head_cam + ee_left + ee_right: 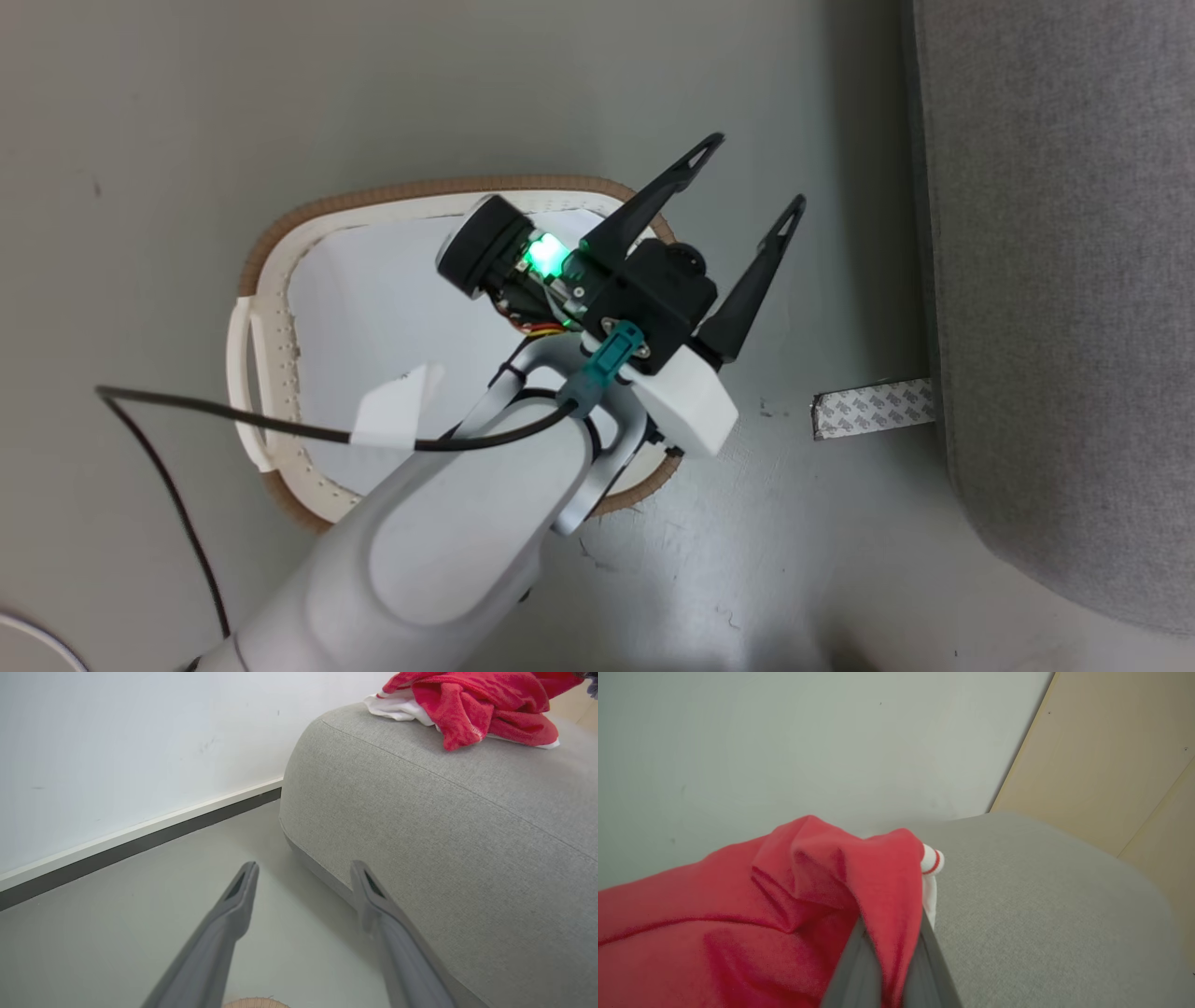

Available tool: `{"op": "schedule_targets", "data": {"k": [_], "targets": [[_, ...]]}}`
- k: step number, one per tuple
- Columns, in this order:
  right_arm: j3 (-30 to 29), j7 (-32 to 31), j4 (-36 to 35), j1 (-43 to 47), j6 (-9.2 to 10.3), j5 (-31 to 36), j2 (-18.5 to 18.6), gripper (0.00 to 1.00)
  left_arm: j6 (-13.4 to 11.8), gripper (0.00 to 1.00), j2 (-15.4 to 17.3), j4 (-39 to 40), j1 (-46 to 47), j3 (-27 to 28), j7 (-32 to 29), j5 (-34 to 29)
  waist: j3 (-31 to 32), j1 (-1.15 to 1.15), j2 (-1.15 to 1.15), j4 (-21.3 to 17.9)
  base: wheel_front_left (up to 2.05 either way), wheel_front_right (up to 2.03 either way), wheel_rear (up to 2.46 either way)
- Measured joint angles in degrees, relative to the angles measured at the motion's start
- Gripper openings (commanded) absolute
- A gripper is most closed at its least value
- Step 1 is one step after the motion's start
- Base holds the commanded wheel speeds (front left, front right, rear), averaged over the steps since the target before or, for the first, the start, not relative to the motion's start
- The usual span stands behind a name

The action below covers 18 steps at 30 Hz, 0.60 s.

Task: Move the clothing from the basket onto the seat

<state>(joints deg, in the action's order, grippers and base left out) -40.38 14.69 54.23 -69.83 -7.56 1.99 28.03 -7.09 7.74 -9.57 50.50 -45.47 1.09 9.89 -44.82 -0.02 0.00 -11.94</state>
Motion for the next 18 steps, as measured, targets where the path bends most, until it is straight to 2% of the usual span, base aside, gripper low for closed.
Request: {"op": "schedule_targets", "data": {"k": [1, 2, 4, 8, 13, 18], "targets": [[-1.8, 0.0, 1.0, 1.1, 0.0, 1.4, -0.6, 0.47, 0.0, 1.0, 0.3, -0.2, -0.2, -0.1, 0.0, 0.0, -0.2, 0.0, 0.0, 0.1, 0.0, 0.0, 0.0], [-3.0, 0.1, 1.6, 1.8, 0.0, 3.0, -1.5, 1.0, 0.0, 1.0, 0.5, -0.4, -0.6, -0.1, 0.0, 0.0, -0.1, 0.0, 0.0, 0.1, 0.0, 0.0, 0.0], [-4.2, 0.3, 1.5, 2.4, 0.0, 5.0, -3.1, 1.0, -0.1, 1.0, 1.1, -0.6, -1.2, 0.0, 0.0, 0.0, 0.4, 0.01, 0.0, -0.2, 0.0, 0.0, 0.0], [-3.9, 0.4, -3.3, 5.7, 0.0, 7.2, -7.1, 1.0, -0.1, 1.0, 2.4, -1.1, -2.7, 0.4, 0.7, 0.9, 2.9, 0.01, 0.0, -1.2, 0.0, 0.0, 0.0], [3.5, 0.4, -12.0, 14.4, 0.0, 7.5, -12.1, 1.0, -2.3, 1.0, 3.5, -2.2, -7.3, 3.2, 3.3, 4.2, 8.1, 0.02, 0.0, -2.2, 0.0, 0.0, 0.0], [11.8, 0.5, -21.5, 25.1, 0.0, 3.6, -15.6, 1.0, -4.6, 1.0, 4.2, -3.7, -12.9, 5.9, 7.2, 6.9, 14.7, 0.03, 0.0, -2.2, 0.0, 0.0, 0.0]]}}
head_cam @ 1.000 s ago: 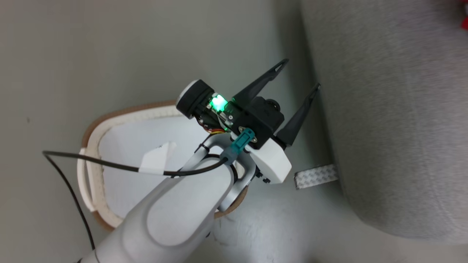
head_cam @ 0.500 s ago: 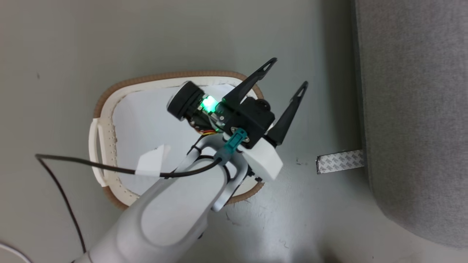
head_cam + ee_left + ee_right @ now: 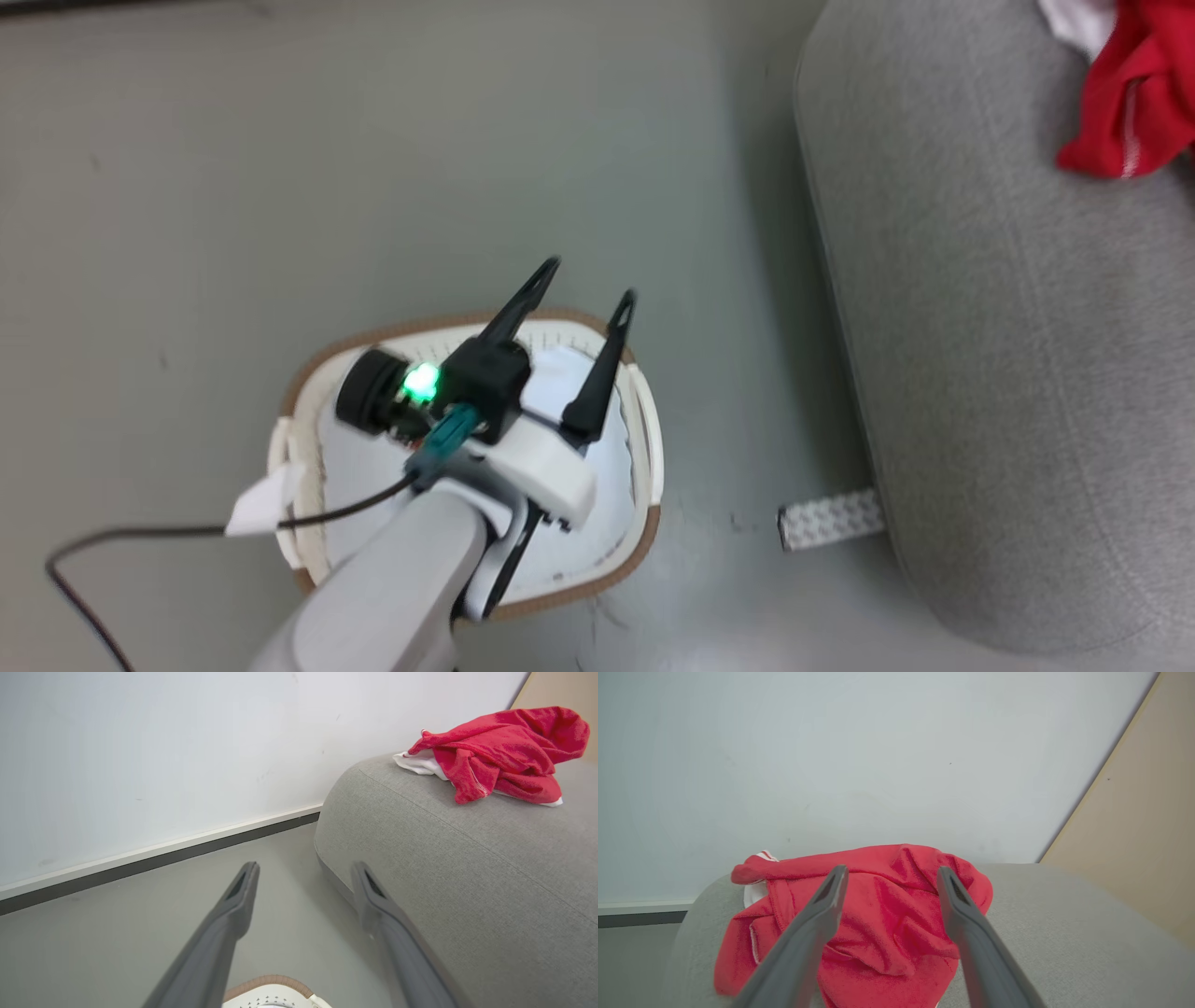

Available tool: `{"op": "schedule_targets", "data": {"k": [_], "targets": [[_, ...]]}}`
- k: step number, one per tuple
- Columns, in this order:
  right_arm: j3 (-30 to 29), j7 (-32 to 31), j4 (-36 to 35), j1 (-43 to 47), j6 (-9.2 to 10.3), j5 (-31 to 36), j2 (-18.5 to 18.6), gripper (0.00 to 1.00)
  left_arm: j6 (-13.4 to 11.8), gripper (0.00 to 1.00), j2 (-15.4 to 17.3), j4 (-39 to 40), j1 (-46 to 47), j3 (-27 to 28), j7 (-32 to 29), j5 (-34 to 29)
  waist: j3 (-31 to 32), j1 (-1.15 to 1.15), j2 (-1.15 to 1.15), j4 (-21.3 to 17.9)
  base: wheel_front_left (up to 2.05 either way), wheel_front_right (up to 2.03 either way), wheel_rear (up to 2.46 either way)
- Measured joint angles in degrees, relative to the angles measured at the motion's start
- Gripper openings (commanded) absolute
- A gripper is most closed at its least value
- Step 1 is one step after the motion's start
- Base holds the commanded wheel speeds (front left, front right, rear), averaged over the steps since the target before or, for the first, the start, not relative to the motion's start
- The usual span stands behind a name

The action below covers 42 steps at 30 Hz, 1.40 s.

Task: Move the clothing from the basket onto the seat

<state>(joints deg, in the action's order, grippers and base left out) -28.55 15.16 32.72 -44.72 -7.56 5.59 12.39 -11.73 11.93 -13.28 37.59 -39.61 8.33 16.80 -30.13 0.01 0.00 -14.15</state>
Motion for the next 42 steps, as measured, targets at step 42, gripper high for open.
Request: {"op": "schedule_targets", "data": {"k": [42], "targets": [[24.5, 0.0, -13.3, 44.6, 0.0, -12.8, -9.5, 1.0, 4.1, 1.0, -6.3, -6.2, -35.5, 27.2, 6.8, 0.4, 32.0, -0.01, 0.0, 11.5, 0.0, 0.0, 0.0]]}}
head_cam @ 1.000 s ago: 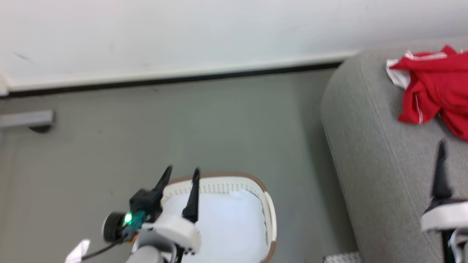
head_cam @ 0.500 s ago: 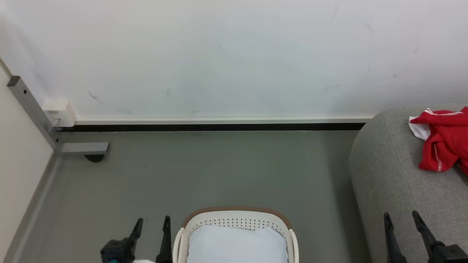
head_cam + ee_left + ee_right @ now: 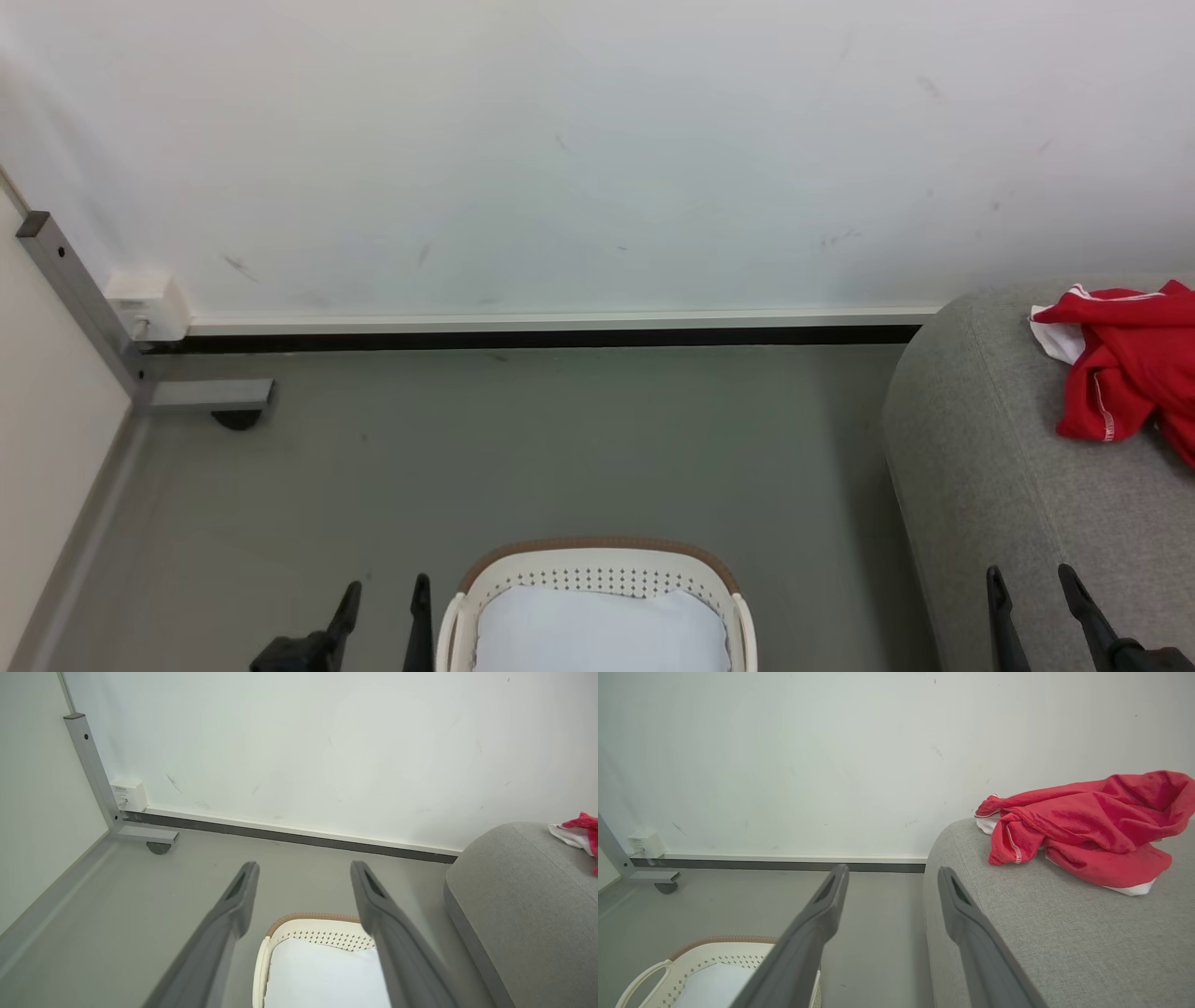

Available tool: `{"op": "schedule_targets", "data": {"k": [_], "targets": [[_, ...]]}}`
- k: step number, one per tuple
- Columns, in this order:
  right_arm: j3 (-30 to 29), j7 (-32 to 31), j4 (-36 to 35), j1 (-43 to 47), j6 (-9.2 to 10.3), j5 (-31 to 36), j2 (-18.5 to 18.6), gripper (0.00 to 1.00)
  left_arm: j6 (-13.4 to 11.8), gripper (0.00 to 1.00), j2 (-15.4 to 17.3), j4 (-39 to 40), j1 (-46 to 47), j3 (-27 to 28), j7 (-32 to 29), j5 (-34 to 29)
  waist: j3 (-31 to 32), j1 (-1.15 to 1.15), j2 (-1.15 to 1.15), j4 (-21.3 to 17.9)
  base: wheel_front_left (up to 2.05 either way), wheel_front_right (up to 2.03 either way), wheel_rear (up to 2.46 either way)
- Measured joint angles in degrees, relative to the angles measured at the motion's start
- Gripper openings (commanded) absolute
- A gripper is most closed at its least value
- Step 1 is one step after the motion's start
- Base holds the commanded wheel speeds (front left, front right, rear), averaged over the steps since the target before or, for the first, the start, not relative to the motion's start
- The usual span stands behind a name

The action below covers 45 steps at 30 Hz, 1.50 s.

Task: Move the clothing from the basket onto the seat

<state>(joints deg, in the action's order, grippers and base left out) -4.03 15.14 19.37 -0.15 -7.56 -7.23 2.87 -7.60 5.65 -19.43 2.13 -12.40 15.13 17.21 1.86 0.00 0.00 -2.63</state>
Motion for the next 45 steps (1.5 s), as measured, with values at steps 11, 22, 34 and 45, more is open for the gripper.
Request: {"op": "schedule_targets", "data": {"k": [11, 22, 34, 45], "targets": [[-0.4, 0.0, 0.5, 0.0, 0.0, 0.2, -0.1, 0.0, 3.1, 0.0, -1.6, -1.4, -0.2, 1.3, 0.0, -1.6, -0.1, 0.0, 0.0, -0.5, 0.0, 0.0, 0.0], [-0.9, -2.9, 2.3, 0.5, 0.0, -8.4, -0.8, 0.0, 4.3, 0.0, -1.8, -2.6, -1.1, 2.9, -2.7, 6.1, -0.2, 0.0, 0.0, -0.3, 0.0, 0.0, 0.0], [-0.9, -5.7, 0.7, 0.2, 0.0, -21.1, -0.7, 0.0, 6.1, 0.0, -2.0, -1.2, -0.7, 5.3, -5.6, 17.2, -0.4, 0.0, 0.0, 0.0, 0.0, 0.0, 0.0], [-1.0, -8.1, -0.4, -0.9, 0.0, -31.0, -0.7, 0.0, 7.4, 0.0, -2.1, -0.2, 0.0, 7.5, -8.1, 26.5, -0.6, 0.0, 0.0, 0.3, 0.0, 0.0, 0.0]]}}
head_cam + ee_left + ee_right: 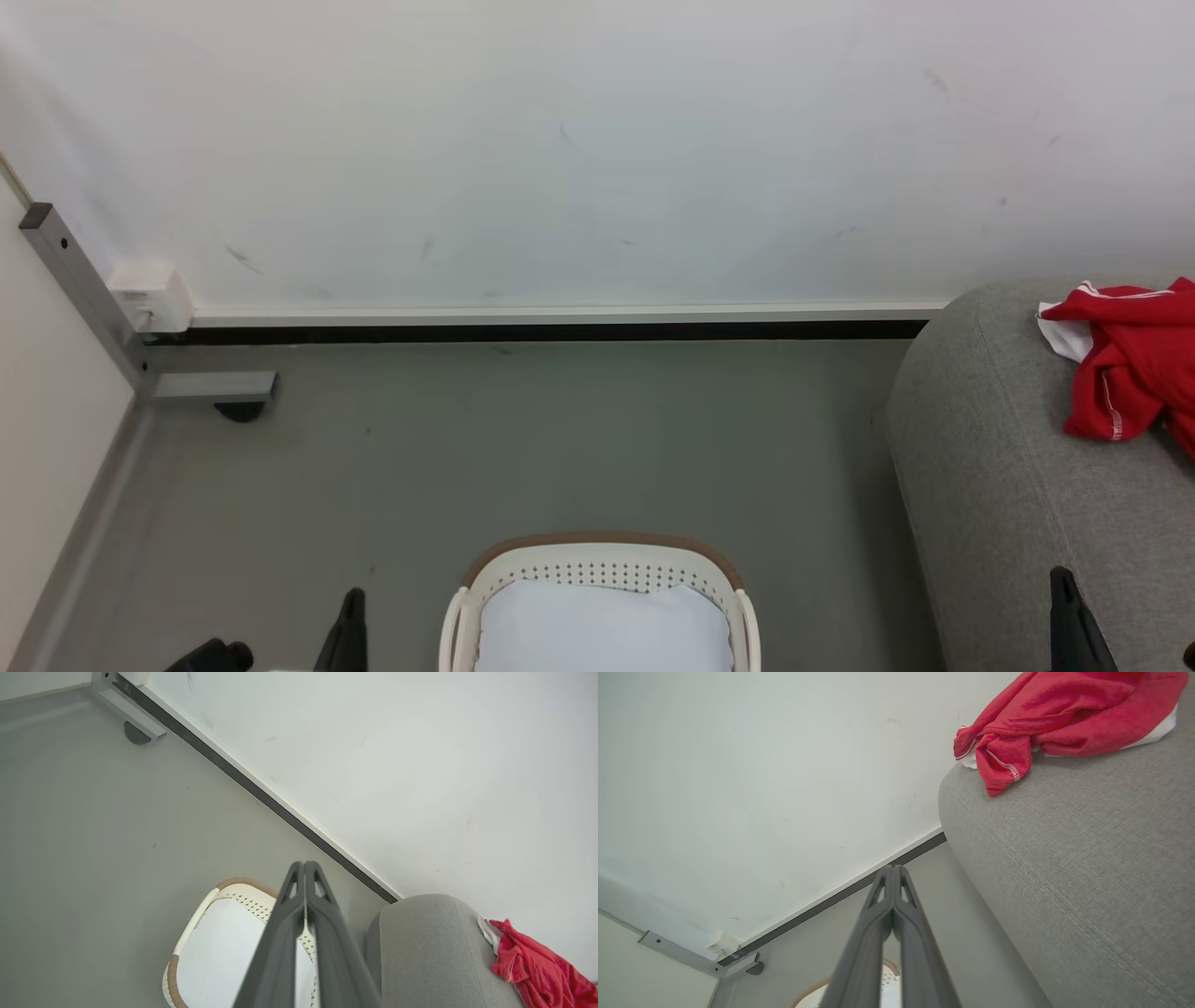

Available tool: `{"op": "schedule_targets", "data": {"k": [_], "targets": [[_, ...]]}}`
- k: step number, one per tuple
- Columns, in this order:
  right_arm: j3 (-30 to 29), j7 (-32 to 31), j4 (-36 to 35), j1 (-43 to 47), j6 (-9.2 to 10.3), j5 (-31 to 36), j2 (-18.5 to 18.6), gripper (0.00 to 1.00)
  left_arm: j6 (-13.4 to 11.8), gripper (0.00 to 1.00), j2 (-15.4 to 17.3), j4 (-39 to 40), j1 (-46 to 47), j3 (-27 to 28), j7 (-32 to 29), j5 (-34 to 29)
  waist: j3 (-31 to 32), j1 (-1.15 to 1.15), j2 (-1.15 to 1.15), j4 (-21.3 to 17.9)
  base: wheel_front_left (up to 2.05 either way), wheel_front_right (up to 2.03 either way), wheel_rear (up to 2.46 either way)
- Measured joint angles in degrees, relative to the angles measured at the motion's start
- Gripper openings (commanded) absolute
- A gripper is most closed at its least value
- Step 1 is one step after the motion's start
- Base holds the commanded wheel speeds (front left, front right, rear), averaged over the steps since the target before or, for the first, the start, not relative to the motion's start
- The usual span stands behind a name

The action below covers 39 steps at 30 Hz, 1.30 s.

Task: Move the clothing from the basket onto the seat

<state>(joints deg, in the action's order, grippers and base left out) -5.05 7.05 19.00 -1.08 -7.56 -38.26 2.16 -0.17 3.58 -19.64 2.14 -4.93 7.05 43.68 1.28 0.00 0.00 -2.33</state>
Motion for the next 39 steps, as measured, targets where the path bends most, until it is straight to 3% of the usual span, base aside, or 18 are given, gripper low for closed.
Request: {"op": "schedule_targets", "data": {"k": [39], "targets": [[-0.7, -7.0, -2.4, -2.4, 0.0, -27.5, 0.2, 0.0, 3.8, 0.0, -0.5, 2.9, 2.1, 6.0, -7.0, 24.9, -0.6, 0.0, 0.0, 1.0, 0.0, 0.0, 0.0]]}}
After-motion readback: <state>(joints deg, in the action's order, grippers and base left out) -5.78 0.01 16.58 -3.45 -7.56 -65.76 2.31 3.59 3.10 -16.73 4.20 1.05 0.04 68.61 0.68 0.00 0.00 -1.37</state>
